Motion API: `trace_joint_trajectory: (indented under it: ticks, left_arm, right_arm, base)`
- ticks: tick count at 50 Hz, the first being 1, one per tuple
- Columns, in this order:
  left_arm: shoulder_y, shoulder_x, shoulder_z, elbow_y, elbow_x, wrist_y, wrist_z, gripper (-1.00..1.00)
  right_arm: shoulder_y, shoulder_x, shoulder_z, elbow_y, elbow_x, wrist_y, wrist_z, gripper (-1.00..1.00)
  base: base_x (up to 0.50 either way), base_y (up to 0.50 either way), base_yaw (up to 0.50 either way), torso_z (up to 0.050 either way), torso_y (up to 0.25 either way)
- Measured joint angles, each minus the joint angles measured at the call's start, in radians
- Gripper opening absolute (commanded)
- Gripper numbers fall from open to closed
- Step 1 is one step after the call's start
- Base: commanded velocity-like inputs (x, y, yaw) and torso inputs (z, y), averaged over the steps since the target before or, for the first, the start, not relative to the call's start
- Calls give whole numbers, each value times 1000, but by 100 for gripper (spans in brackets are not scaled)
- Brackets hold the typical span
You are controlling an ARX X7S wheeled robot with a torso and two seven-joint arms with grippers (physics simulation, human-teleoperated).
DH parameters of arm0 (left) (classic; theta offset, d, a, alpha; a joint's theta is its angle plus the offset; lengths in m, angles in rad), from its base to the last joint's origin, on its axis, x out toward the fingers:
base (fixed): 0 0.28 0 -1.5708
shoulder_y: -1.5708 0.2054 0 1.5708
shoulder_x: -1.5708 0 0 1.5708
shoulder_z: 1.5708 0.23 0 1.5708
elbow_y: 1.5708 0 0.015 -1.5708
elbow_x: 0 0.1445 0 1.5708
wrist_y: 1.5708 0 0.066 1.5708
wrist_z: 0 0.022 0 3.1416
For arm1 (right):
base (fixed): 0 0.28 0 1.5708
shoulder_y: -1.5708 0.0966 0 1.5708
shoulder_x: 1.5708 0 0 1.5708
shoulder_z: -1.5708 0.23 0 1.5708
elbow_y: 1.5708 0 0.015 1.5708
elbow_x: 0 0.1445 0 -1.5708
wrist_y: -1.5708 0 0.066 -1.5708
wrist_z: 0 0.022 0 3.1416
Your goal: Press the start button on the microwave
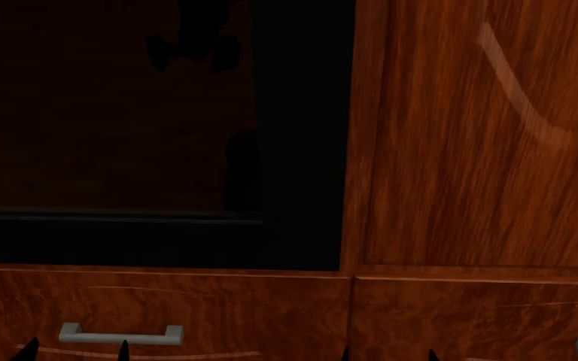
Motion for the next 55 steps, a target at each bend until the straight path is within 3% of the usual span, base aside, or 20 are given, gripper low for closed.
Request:
trace_joint_trajectory:
  ticks: [25, 35, 46, 55]
  left_arm:
    - [13, -56, 62, 63, -39, -55, -61, 100]
    - [-7, -83, 72, 256, -64, -249, -80, 100]
    - [-137, -118, 44, 450, -125, -535, -91, 100]
    - [-213, -137, 38, 515, -150, -650, -99, 100]
  right_arm:
    - [-12, 49, -51, -26, 58, 2, 56, 100]
    - [-7, 75, -73, -211, 91, 123, 72, 100]
    - [108, 125, -77, -453, 130, 423, 96, 100]
    - [166, 139, -62, -552, 178, 537, 92, 100]
  base:
    - [0, 0, 0, 0, 0]
    - [0, 0, 0, 0, 0]
    - [0, 0, 0, 0, 0]
    - [0, 0, 0, 0, 0]
